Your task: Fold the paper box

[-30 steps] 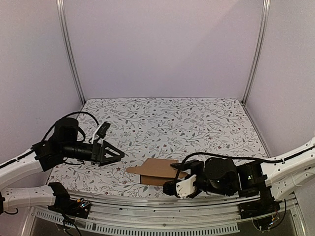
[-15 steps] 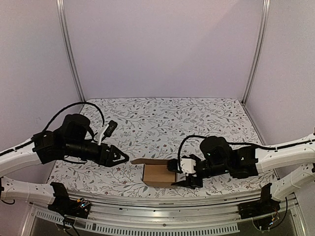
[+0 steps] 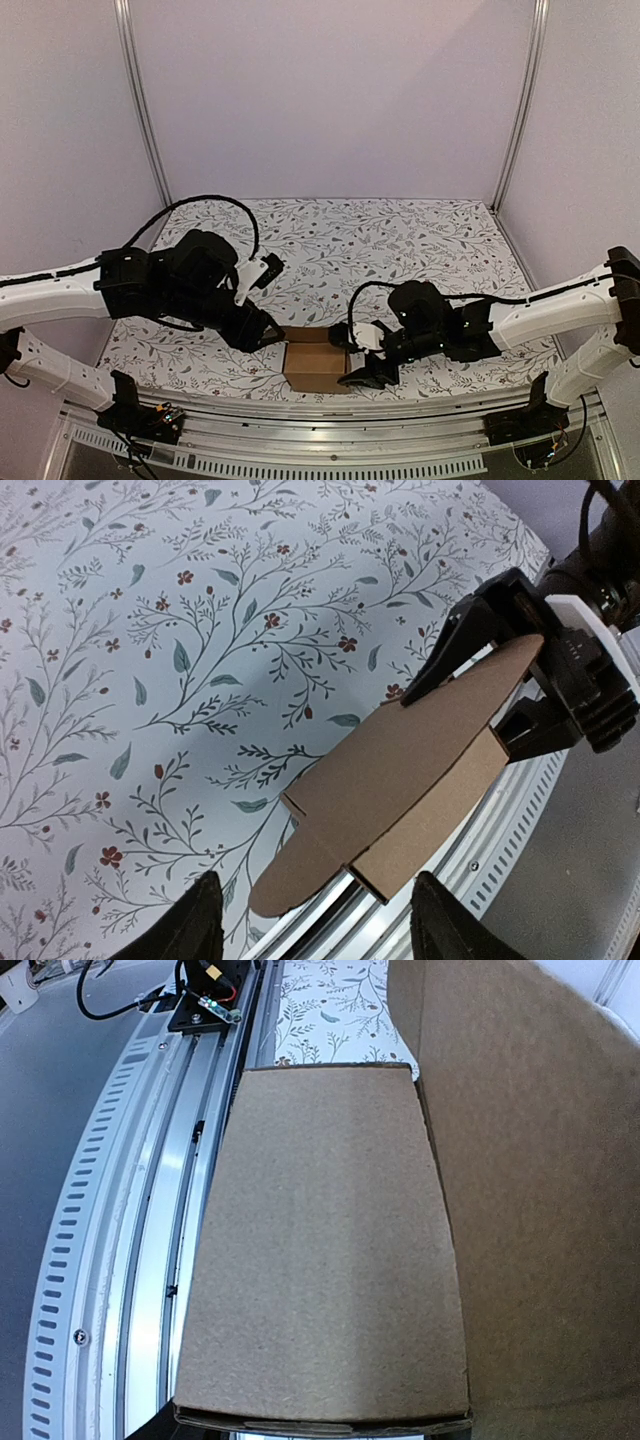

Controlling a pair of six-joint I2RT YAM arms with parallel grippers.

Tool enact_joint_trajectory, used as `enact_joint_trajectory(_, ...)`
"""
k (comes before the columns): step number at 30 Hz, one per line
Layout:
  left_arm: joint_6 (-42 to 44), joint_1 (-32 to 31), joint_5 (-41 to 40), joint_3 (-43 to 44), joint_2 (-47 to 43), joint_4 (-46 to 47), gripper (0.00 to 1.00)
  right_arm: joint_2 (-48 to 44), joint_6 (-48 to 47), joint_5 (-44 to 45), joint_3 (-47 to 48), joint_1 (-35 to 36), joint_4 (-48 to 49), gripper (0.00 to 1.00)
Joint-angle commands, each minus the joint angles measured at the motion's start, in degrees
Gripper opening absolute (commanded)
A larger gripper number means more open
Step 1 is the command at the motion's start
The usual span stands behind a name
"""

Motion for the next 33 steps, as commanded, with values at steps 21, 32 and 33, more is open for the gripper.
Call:
enact_joint_trajectory(21,3.83,-2.98,-1.2,1.12,2.78,-2.59,0.29,-0.49,2.65,-2.67,-0.03,-0.55,2.8,0.47)
enact_joint_trajectory(32,0.12,-3.07,2.08,3.04,4.77,-2.89,0.18,-0.24,2.69,1.9,0.42,0.09,3.5,0.42)
enact_joint_trajectory(33,-0.42,-3.05,2.14,3.23,5.0,-2.99,0.17,-0.23,2.61,2.65,0.41,0.33,3.66,0.42)
